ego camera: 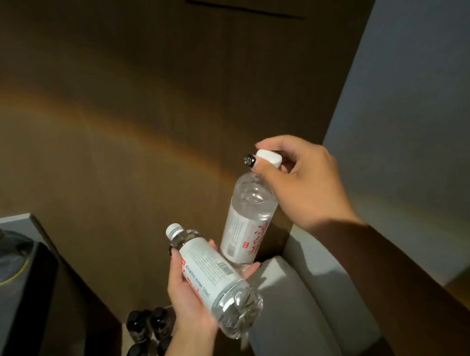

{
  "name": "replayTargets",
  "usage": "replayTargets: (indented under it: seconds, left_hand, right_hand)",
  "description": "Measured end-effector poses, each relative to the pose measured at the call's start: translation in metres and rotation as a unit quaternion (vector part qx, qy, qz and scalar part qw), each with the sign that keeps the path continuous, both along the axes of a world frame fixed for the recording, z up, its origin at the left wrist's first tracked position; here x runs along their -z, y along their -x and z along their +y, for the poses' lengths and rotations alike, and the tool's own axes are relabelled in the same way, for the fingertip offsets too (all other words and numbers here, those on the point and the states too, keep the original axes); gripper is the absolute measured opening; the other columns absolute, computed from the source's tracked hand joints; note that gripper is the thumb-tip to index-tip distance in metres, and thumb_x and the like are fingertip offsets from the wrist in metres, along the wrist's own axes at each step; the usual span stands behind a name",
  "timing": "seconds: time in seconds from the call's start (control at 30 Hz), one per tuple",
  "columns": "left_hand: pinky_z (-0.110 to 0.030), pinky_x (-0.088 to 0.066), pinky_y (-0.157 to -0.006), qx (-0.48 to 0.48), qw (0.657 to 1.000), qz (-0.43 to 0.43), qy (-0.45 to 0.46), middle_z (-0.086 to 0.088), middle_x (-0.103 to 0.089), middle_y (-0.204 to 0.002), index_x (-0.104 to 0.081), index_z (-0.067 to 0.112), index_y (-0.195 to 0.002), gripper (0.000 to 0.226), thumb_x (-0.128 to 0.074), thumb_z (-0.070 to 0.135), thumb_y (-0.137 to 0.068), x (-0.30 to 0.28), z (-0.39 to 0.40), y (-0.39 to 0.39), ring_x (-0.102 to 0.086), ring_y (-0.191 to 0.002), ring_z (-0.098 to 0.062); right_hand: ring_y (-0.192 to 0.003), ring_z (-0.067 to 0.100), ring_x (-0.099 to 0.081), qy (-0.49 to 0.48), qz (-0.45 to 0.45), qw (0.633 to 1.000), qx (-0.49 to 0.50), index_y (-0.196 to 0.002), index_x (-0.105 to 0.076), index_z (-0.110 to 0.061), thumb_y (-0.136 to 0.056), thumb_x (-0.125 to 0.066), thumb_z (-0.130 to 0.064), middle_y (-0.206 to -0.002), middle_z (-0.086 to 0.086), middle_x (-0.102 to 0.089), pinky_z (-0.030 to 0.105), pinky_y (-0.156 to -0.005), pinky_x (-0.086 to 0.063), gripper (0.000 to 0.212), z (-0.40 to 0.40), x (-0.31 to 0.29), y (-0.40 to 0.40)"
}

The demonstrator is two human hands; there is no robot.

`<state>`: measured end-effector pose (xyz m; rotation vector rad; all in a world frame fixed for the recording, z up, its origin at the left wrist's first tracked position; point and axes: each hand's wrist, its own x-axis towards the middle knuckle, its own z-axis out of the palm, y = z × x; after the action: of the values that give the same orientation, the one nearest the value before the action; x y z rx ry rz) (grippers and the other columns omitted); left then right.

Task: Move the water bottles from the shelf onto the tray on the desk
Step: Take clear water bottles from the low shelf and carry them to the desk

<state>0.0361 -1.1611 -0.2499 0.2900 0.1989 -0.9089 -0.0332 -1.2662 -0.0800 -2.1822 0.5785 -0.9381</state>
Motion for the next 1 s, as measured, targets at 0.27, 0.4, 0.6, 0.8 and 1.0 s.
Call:
replayTargets:
  seconds: [0.27,0.4,0.6,0.8,1.0]
  left_hand:
    - [-0.077,-0.039,-0.083,-0.012,1.0,0.0,0.026,-0.007,-0.07,-0.087,-0.061,0.013,-0.115,0.059,-0.056,0.059,-0.078,-0.034,0.007,0.121,-0.071,-0.084,-0.038]
    - [-0.076,-0.039,-0.084,0.001,0.999,-0.027,0.022,-0.008,-0.068,-0.096,-0.058,0.012,-0.122,0.066,-0.06,0.058,-0.074,-0.05,0.018,0.163,-0.07,-0.086,-0.039]
    - [-0.06,-0.054,-0.069,0.041,0.995,-0.081,-0.047,-0.013,-0.07,-0.077,-0.059,0.01,-0.098,0.05,-0.055,0.057,-0.08,-0.072,0.043,0.19,-0.069,-0.072,-0.037]
    - [-0.044,-0.05,-0.083,0.037,0.976,-0.115,-0.18,-0.014,-0.067,-0.074,-0.068,0.006,-0.077,0.041,-0.067,0.047,-0.073,-0.077,0.09,0.175,-0.065,-0.069,-0.029]
    - [-0.043,-0.053,-0.079,-0.022,0.934,-0.173,-0.311,-0.014,-0.065,-0.074,-0.061,0.009,-0.094,0.049,-0.075,0.045,-0.064,-0.072,0.173,0.149,-0.065,-0.07,-0.029]
  right_hand:
    - [-0.099,-0.002,-0.057,0.045,-0.049,0.996,-0.061,-0.121,-0.056,-0.029,-0.085,-0.064,-0.03,-0.114,-0.013,-0.062,0.005,-0.076,-0.048,0.037,0.009,-0.009,0.121]
    - [-0.104,-0.007,-0.057,-0.136,-0.084,0.971,-0.179,-0.124,-0.044,-0.034,-0.082,-0.063,-0.046,-0.117,-0.016,-0.058,0.016,-0.084,-0.046,0.048,0.011,0.013,0.151]
    - [-0.1,0.013,-0.067,-0.263,-0.147,0.933,-0.196,-0.111,-0.056,-0.021,-0.051,-0.063,-0.081,-0.104,-0.004,-0.071,0.029,-0.082,-0.055,0.085,0.028,0.068,0.164]
    - [-0.078,0.007,-0.068,-0.343,-0.061,0.917,-0.194,-0.098,-0.054,-0.023,-0.083,-0.048,-0.062,-0.091,0.0,-0.067,0.027,-0.069,-0.057,0.042,0.057,0.073,0.159]
    - [-0.085,0.021,-0.068,-0.392,0.066,0.899,-0.185,-0.093,-0.064,-0.019,-0.077,-0.036,-0.072,-0.089,0.008,-0.07,0.032,-0.075,-0.053,0.062,0.115,0.097,0.138]
